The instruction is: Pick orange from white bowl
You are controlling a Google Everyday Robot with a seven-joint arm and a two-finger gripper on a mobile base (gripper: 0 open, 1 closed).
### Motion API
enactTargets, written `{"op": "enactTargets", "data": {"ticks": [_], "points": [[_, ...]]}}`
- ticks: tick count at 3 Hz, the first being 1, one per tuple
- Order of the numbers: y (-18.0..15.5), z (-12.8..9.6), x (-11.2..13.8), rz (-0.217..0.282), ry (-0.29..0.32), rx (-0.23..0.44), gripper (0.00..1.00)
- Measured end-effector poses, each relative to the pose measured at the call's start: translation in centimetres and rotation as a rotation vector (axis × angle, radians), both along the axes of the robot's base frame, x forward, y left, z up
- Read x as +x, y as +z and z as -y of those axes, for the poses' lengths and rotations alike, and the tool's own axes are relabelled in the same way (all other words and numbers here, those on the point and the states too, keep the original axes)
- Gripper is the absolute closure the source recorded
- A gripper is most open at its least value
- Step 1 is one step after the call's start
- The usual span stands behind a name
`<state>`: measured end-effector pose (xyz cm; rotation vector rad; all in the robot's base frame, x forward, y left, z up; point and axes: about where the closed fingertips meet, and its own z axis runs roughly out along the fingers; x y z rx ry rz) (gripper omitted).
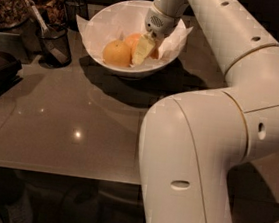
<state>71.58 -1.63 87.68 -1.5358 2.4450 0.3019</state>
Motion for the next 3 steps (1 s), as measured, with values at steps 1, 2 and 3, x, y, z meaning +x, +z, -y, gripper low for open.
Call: {"op": "enactTargets", "data": {"ticks": [1, 2, 3], "points": [[2.8, 0.7, -1.0, 0.065, 0.034, 0.096, 1.00], [5.0, 1.3, -2.5, 0.117, 0.081, 0.155, 1.00], [5.1, 1.3, -2.6, 0.121, 0.085, 0.157, 1.00]]}}
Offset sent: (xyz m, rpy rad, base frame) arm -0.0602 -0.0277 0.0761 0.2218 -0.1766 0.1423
